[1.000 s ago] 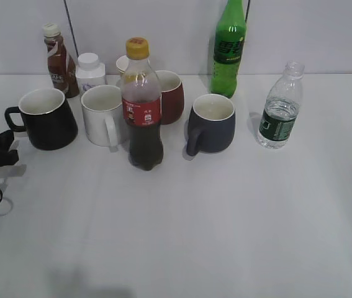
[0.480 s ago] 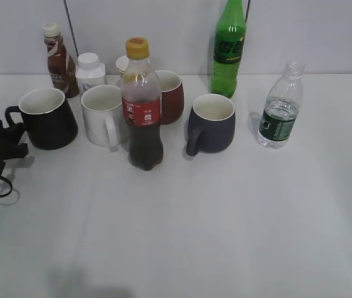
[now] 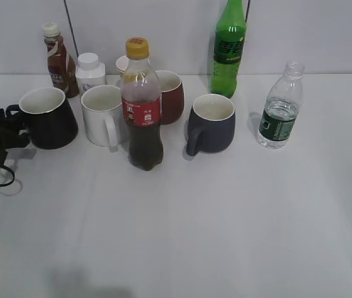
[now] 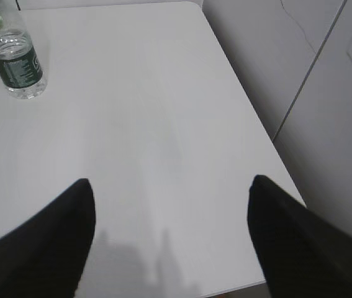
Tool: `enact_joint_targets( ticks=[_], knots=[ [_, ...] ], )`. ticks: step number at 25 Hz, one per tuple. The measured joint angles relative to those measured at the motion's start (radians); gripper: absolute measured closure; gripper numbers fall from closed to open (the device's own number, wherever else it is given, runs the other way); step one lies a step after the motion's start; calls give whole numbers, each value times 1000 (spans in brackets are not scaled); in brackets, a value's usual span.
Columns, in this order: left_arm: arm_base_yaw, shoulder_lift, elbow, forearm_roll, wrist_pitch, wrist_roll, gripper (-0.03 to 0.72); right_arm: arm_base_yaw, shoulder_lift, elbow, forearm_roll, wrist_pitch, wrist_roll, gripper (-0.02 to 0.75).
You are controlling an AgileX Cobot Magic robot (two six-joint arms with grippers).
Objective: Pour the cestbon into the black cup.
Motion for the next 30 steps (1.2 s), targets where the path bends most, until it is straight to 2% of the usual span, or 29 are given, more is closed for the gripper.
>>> enact_joint_targets(
  ticks=[3,6,13,18,21,24,27,30],
  knots=[
    [0,13,-22,7,-2,0,352,0,0,0,0,0,0,150],
    [0,37,-41,13,0,0,408,0,0,0,0,0,0,150],
    [0,54,-93,68,-3,-14,640,0,0,0,2,0,0,150],
    [-2,47,-89,75,-4,-16,641,0,13,-11,32,-31,-31,156],
    [-2,1,-40,71,20,-8,641,0,117,-13,63,-253,-88,174],
    [-2,-71,33,62,52,0,644,0,305,24,70,-634,-117,178],
    [-2,-155,102,60,61,9,645,0,558,103,66,-1089,-125,178],
    [-2,-222,153,59,59,9,645,0,843,157,59,-1451,-54,179]
  ],
)
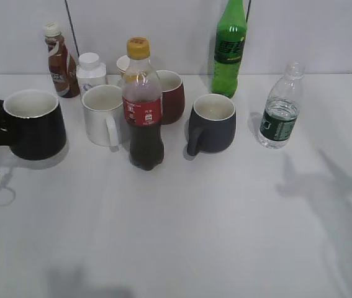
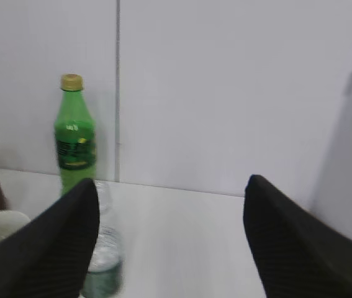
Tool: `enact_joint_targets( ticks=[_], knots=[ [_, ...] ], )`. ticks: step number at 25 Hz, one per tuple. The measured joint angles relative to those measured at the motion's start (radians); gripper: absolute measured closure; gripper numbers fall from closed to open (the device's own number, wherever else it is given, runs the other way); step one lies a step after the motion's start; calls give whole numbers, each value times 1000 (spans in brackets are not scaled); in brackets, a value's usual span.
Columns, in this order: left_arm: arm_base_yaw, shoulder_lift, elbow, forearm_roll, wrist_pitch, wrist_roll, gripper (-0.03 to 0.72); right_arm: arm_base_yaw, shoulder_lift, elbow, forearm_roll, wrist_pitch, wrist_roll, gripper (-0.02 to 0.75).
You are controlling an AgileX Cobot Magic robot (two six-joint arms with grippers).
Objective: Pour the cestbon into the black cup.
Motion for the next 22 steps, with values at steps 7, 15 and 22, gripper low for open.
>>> enact_joint_targets(
  ticks=[7,15,22],
  knots=[
    [0,-73,37,-5,1,-1,645,0,637,15,-115,-474,74,178],
    [0,-110,38,-8,-1,-24,645,0,1153,-29,-142,-779,37,93],
    [-42,-110,38,-11,3,-26,645,0,1286,-203,-164,-794,40,77]
  ],
)
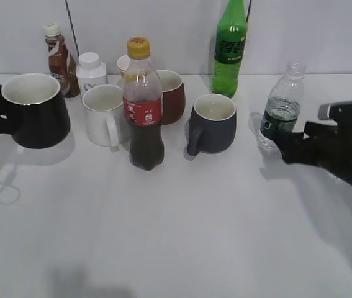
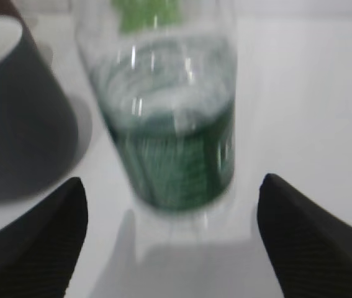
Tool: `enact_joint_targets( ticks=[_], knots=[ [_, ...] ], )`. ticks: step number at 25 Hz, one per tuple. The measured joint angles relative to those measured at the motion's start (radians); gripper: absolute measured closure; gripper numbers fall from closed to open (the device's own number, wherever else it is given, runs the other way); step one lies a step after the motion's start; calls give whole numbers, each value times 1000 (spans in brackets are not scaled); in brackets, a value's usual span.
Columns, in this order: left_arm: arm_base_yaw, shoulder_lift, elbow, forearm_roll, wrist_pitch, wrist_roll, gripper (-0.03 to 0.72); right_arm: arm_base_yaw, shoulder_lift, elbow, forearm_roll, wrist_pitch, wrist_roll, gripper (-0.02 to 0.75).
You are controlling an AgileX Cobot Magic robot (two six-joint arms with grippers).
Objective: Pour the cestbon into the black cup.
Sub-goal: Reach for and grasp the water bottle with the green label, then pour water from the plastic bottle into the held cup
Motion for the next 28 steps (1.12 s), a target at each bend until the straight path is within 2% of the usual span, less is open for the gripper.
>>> enact_joint_targets(
  ticks=[4,7,10,14,17,22,28],
  knots=[
    [-49,0,0,0,0,-1,645,0,39,-123,-54,3,40,77],
    [-82,0,0,-7,0,-2,645,3,62,-210,-106,68,84,97],
    [-119,-3,0,-54,2,-2,645,7,65,-258,-114,147,93,263],
    [-179,-64,0,-144,81,-2,645,8,39,-243,-114,174,89,263],
    [-235,-124,0,-181,168,-2,645,27,-42,-183,-101,254,51,263],
    [-368,-218,0,-235,299,0,645,143,-258,-98,37,433,-134,263],
    [-527,-248,1,-337,386,83,645,322,-482,-84,231,630,-452,263]
  ],
)
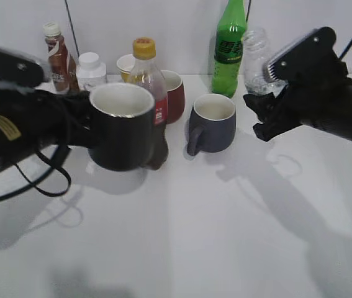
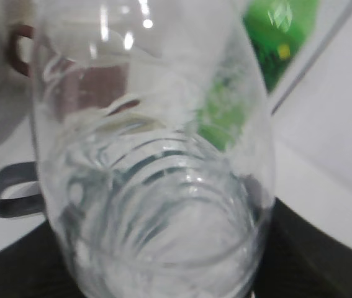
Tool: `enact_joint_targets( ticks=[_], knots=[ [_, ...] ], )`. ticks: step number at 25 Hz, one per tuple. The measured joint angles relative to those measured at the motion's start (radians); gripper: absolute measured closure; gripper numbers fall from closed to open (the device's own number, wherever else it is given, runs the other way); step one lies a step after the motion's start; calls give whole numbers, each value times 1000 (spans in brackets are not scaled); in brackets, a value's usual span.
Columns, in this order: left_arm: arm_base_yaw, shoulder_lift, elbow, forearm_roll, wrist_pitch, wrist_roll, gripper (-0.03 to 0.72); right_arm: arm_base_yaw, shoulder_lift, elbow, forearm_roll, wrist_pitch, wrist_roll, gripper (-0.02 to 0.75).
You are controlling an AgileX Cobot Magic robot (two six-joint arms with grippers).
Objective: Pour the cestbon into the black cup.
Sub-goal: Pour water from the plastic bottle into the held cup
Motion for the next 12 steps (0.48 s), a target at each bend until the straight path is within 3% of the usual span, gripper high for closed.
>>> enact_joint_targets(
  ticks=[5,12],
  knots=[
    [-114,-1,0,-64,29,63,645,94,-85,0,190,79,-297,263],
    [-192,-1,0,-73,30,77,645,170,-94,0,227,95,-587,263]
  ],
)
